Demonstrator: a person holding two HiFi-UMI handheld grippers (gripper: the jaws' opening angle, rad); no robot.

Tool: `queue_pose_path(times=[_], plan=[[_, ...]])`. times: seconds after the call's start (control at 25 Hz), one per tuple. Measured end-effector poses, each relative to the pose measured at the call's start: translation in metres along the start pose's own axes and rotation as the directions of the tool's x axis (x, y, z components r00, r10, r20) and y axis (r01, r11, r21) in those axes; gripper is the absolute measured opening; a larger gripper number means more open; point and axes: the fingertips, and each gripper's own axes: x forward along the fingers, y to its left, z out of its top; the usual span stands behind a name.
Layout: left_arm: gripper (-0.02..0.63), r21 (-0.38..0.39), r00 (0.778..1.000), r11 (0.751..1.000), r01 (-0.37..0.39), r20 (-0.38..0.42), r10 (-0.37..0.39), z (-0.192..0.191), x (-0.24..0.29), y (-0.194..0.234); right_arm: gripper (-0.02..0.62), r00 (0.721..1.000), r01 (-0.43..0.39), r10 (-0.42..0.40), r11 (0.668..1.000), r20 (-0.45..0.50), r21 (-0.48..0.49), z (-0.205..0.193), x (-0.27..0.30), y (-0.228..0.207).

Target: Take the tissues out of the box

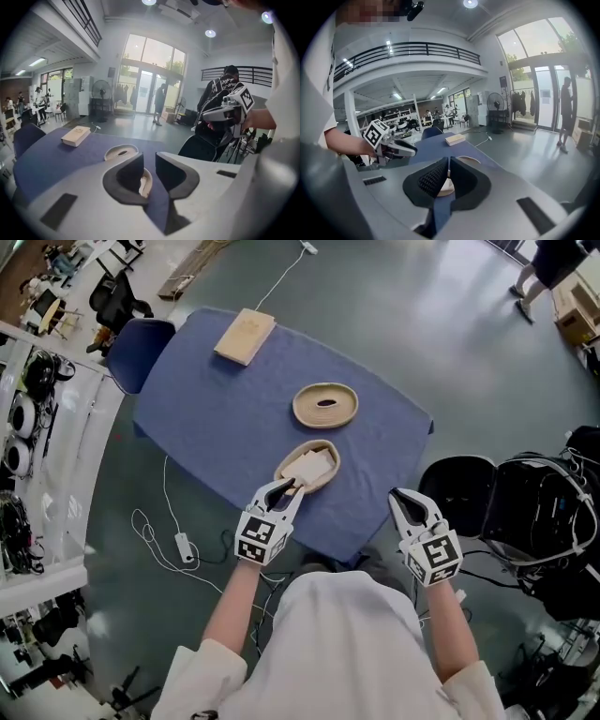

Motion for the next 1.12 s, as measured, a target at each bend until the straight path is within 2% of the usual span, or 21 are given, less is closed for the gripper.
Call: queue_pose_path(times=[0.12, 0.24, 0.52, 0.84, 1.12], plan=[[0.087, 0.006, 0.996, 0.999, 0.051, -0.067, -0.051, -0.015, 0.036, 0.007, 0.038, 0.999, 0.018, -0.017, 1.000, -0.027, 0.026, -0.011, 0.010, -0.009], [0.094, 0.029, 0.986, 0.995, 0.097, -0.140, -0.092, -0.046, 0.057, 0.002, 0.038, 0.998, 0.040, -0.038, 0.997, -0.044, 0.063, -0.034, 0.007, -0.001], [0.101, 0.089, 0.949, 0.984, 0.153, -0.291, -0.121, -0.101, 0.112, 0.010, 0.038, 0.996, 0.058, -0.049, 0.992, -0.077, 0.115, -0.062, 0.015, -0.002], [0.110, 0.152, 0.867, 0.966, 0.208, -0.486, -0.111, -0.166, 0.153, 0.023, 0.038, 0.992, 0.064, -0.047, 0.988, -0.117, 0.142, -0.087, 0.033, -0.004], [0.130, 0.167, 0.809, 0.956, 0.240, -0.579, -0.102, -0.196, 0.178, 0.029, 0.038, 0.990, 0.054, -0.031, 0.984, -0.137, 0.170, -0.101, 0.047, -0.002]])
